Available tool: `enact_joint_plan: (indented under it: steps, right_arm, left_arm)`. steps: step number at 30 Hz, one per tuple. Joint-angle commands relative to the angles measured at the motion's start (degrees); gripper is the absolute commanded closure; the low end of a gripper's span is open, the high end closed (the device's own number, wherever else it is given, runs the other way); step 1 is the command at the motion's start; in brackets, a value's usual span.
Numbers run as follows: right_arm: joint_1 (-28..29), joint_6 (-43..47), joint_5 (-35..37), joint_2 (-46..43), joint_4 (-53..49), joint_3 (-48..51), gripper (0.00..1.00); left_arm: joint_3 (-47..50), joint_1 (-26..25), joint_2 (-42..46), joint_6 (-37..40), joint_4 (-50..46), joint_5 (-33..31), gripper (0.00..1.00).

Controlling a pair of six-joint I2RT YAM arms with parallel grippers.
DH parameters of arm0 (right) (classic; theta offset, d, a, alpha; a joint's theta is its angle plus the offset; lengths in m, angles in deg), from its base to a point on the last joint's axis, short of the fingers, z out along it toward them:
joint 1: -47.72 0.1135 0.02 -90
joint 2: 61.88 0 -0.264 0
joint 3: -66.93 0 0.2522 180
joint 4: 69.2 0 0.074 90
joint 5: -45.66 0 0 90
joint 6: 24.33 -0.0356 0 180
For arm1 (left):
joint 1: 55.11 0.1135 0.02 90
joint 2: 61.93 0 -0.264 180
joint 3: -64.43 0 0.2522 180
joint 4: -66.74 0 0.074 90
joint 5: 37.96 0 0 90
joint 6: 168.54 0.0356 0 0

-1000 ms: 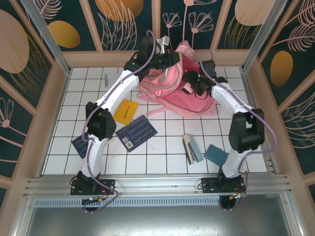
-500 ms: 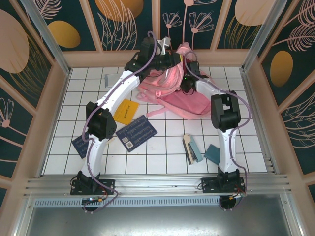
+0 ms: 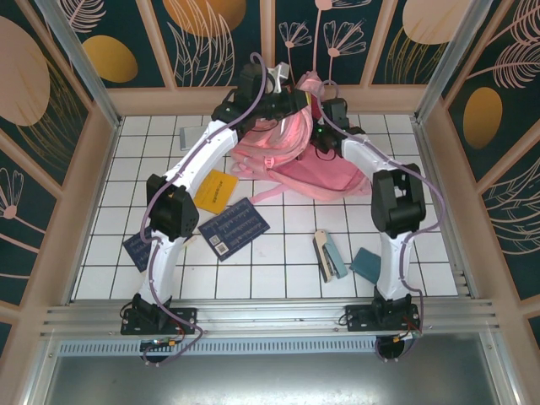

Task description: Pack books, pencil case, and school supplies into a backpack

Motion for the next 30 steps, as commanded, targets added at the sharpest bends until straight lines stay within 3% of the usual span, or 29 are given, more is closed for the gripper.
enact_joint_plan:
  steps: [1, 5, 10, 17, 19, 22, 26, 30]
  right_arm:
    - [-0.52, 3.19, 0.17, -8.71, 1.57, 6.69, 0.04]
    - [-0.9, 3.6, -0.53, -18.33, 2.43, 14.81, 0.05]
    - [1.3, 3.43, 5.69, -32.99, -1.27, 27.07, 0.11]
    - [9.4, 7.46, 12.38, -52.76, -10.87, 44.88, 0.12]
    - [10.74, 8.07, 10.59, -56.37, -14.14, 47.76, 0.11]
    - [12.28, 8.64, 6.18, -58.73, -19.81, 50.1, 0.08]
    - [20.98, 4.08, 10.06, -57.8, -27.7, 49.07, 0.05]
    - [25.94, -3.54, 15.4, -50.1, -35.03, 46.79, 0.01]
  left_arm:
    - [-0.24, 0.53, 2.5, 0.15, 6.31, 0.32, 1.0]
    - [1.5, 0.84, 3.52, 0.75, 6.28, -0.14, 1.0]
    - [4.12, 1.12, 5.11, 1.66, 6.22, -0.58, 1.0]
    - [4.8, 1.14, 6.12, 4.47, 4.04, -0.87, 1.0]
    - [4.76, 1.15, 5.99, 4.94, 3.51, -0.62, 1.0]
    - [4.49, 1.15, 5.7, 5.5, 2.73, -0.47, 1.0]
    - [4.57, 1.18, 5.7, 5.55, 2.28, -0.16, 1.0]
    - [4.92, 1.13, 6.18, 5.77, 2.11, 0.28, 1.0]
